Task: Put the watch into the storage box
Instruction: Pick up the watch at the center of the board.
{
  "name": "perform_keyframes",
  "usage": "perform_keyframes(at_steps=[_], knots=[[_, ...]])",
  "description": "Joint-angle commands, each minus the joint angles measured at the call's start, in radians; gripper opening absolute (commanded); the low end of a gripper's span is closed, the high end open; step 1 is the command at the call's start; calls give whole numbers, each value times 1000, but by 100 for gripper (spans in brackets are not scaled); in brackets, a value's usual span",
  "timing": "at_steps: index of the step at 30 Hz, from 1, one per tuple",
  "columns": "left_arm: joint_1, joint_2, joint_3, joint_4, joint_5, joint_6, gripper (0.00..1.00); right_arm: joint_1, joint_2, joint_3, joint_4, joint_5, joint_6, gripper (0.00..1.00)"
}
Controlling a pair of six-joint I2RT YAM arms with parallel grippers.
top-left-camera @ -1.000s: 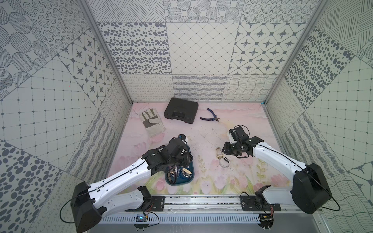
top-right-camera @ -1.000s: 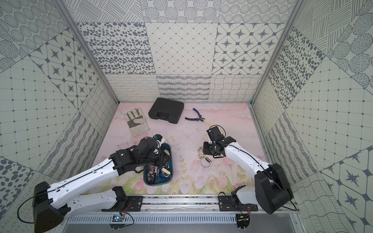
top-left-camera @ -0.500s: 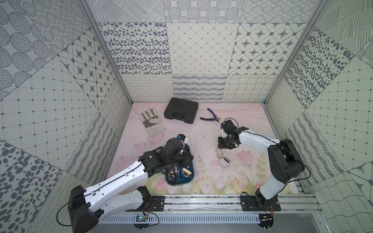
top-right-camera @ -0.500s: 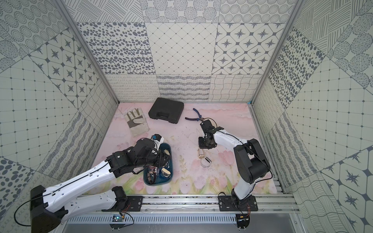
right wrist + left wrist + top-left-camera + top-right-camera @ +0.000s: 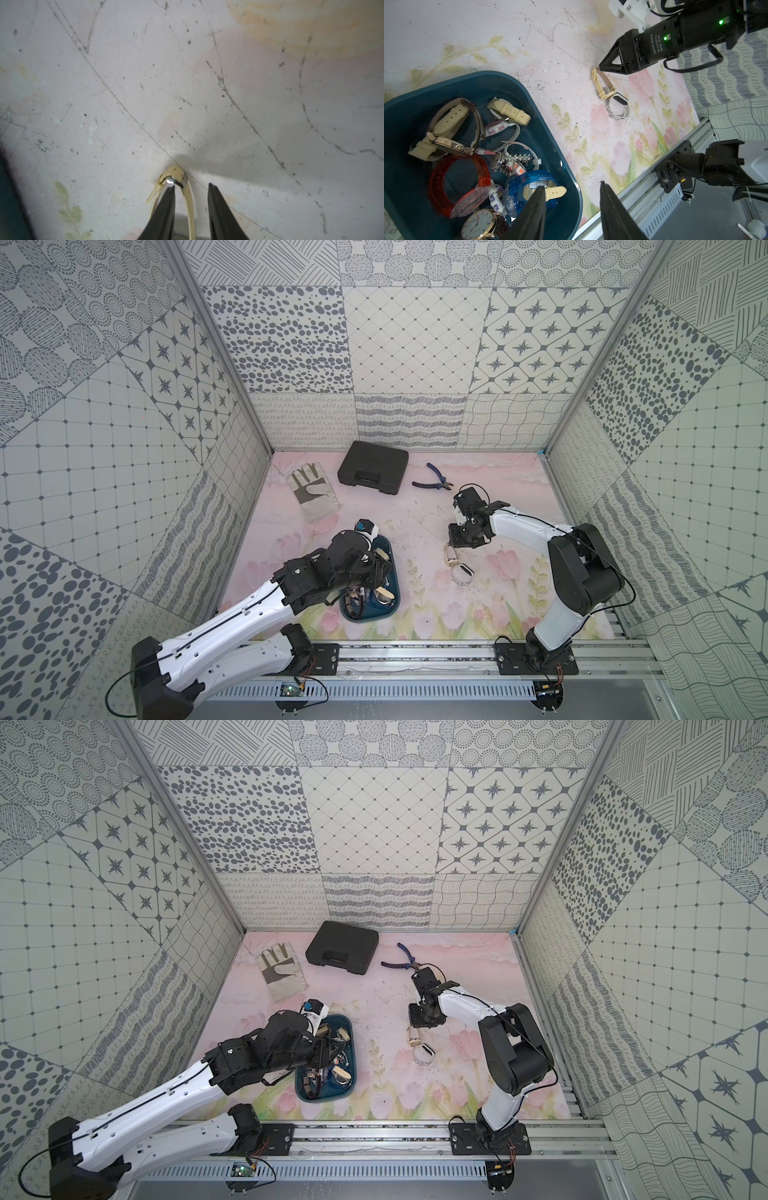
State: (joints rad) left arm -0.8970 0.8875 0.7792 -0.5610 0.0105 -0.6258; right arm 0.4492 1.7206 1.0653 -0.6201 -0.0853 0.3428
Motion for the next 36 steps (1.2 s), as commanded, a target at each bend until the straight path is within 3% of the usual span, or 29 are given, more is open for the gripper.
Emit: perform_keyframes(at_steps=[1,8,14,23,32,36], knots=[[3,-11,-6,-12,-23,-4,47,-3,-21,-19,-2,8,-17,31],[6,-33,-8,-28,-33,-4,47,-3,0,-27,13,-8,-15,29],[13,-46,-25,-29,-36,-8,47,-3,14,-21,33,-40,-7,21],[49,-100,-50,-53,-38,-12,46,-2,19,-26,57,-103,-4,0],[87,-124,-76,-63,-21,-15,46,-2,-80,-14,47,-88,19,0],[109,-138,-82,-84,-39,-29,46,51,-155,46,-24,-52,18,0]])
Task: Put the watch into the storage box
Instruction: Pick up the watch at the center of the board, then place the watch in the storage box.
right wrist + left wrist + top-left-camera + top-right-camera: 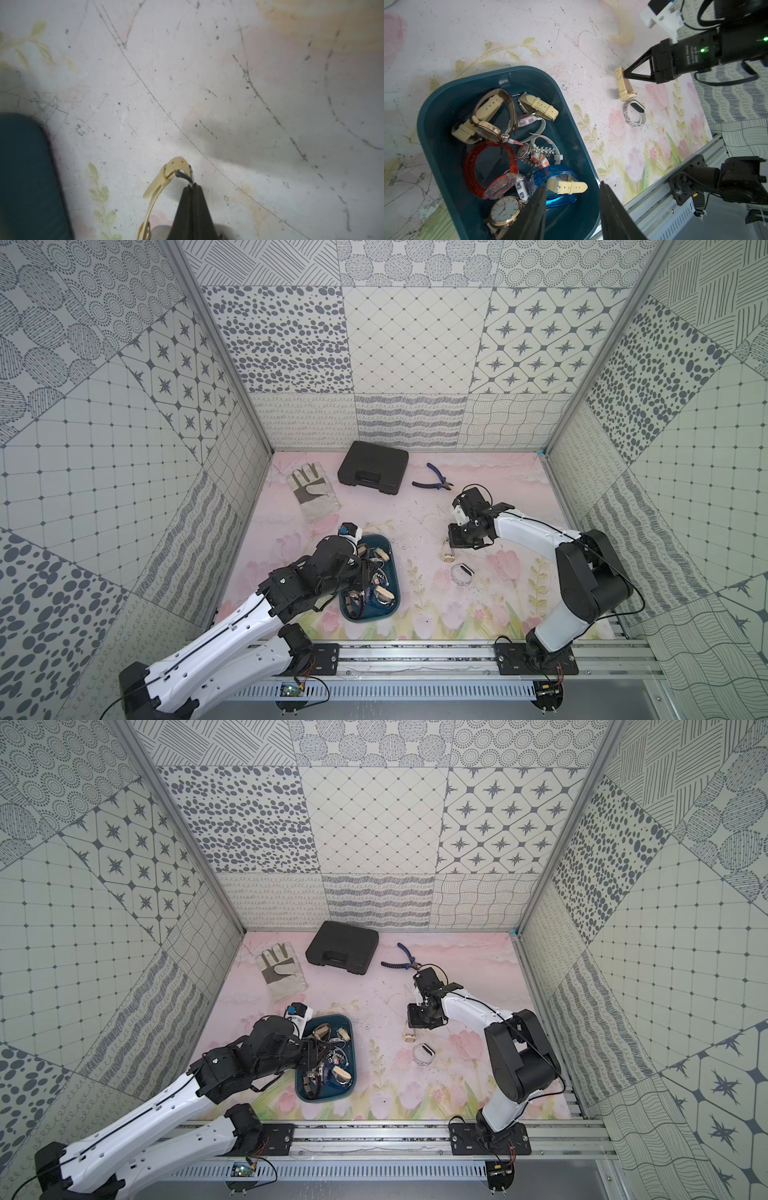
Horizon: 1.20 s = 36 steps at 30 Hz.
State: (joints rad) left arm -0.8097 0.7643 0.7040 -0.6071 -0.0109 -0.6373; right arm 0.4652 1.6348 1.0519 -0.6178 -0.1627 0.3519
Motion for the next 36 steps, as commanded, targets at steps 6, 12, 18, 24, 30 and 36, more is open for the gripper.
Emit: perform_keyframes(at_steps=[6,12,18,24,30,36], knots=[[93,-56,-22,-59,-18,-38,46,222,-38,223,-103,39,40,0],[140,-149,-35,-89,-76,-75,46,419,162,442,-133,19,64,0],[146,-269,-4,-185,-156,-81,46,504,297,565,-154,-18,72,0],[145,-284,-2,-194,-154,-82,46,530,344,598,-163,-22,76,0],[146,-277,-1,-188,-144,-74,45,530,406,652,-208,13,48,0],[145,-283,-3,-185,-141,-74,45,517,462,714,-266,69,19,0]])
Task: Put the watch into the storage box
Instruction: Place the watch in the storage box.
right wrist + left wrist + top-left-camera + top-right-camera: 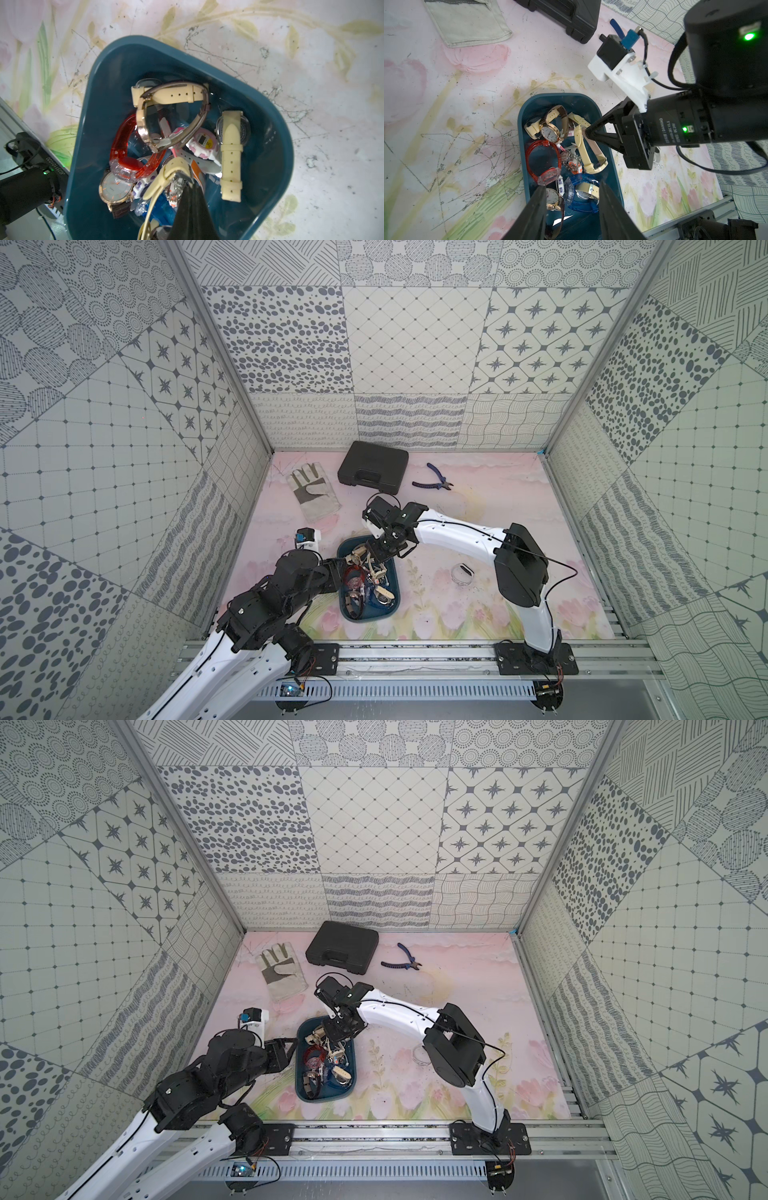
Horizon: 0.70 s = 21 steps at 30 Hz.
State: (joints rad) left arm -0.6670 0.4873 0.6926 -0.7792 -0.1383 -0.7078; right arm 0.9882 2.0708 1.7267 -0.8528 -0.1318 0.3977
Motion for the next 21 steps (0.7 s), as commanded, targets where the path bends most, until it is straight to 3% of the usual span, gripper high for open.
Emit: perform_keyframes(at_steps=[1,15,21], knots=[[3,-4,9,-12,-12,-2,45,-9,35,47,-35,40,-29,0],[3,8,5,-2,-4,7,45,-10,47,-6,-38,58,-47,0],[3,6,4,0,-3,8,46,-10,4,-32,-13,60,-37,28]])
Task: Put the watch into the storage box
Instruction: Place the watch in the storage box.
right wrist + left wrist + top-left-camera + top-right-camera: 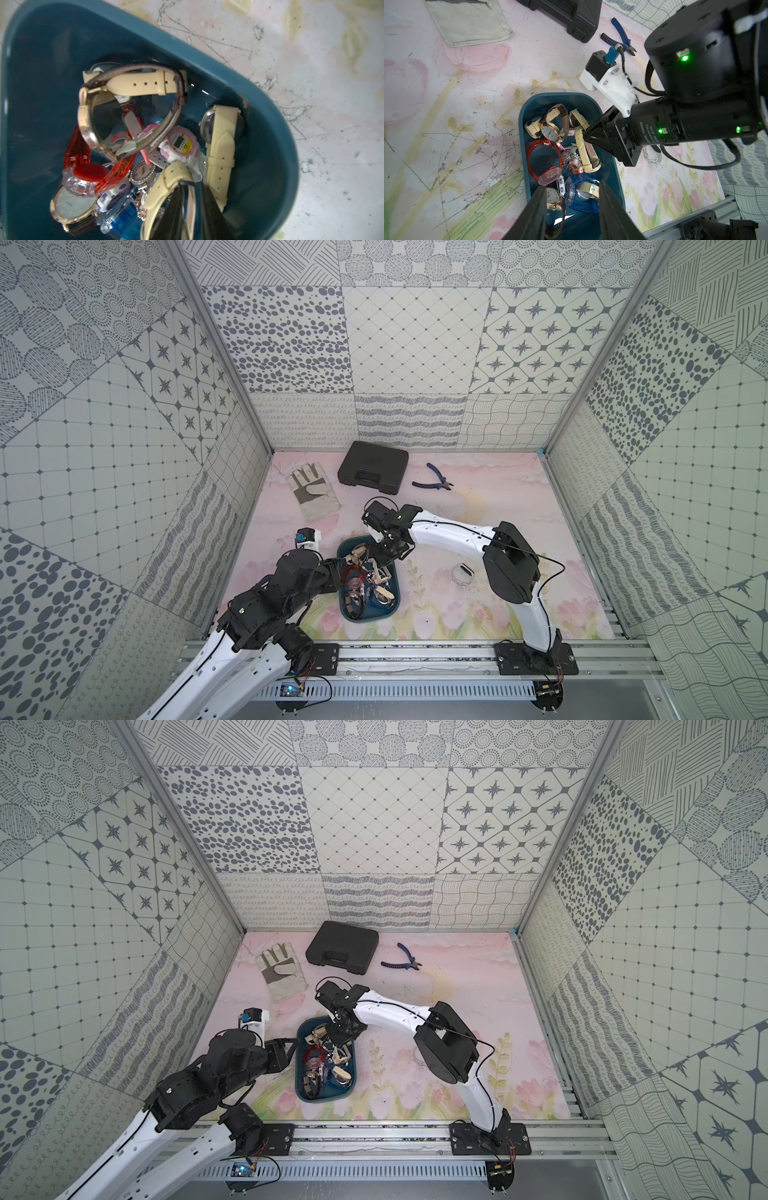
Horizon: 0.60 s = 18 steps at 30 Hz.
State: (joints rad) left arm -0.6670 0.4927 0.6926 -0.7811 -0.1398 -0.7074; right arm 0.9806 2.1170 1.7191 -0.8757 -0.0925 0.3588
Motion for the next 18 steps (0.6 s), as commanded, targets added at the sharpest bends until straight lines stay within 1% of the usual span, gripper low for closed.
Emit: perform_keyframes(at_steps=[1,4,8,12,18], knots=[[3,1,4,2,-1,7,46,-2,-52,-31,16,19,5,31],[3,12,2,13,13,6,46,-2,-87,-42,31,16,11,33],[3,33,3,51,69,16,45,-3,-140,-51,34,30,14,33],[3,84,26,75,107,29,44,-6,-196,-68,37,24,16,34],[-6,165,60,124,170,52,44,-28,-314,-167,77,-14,34,35]])
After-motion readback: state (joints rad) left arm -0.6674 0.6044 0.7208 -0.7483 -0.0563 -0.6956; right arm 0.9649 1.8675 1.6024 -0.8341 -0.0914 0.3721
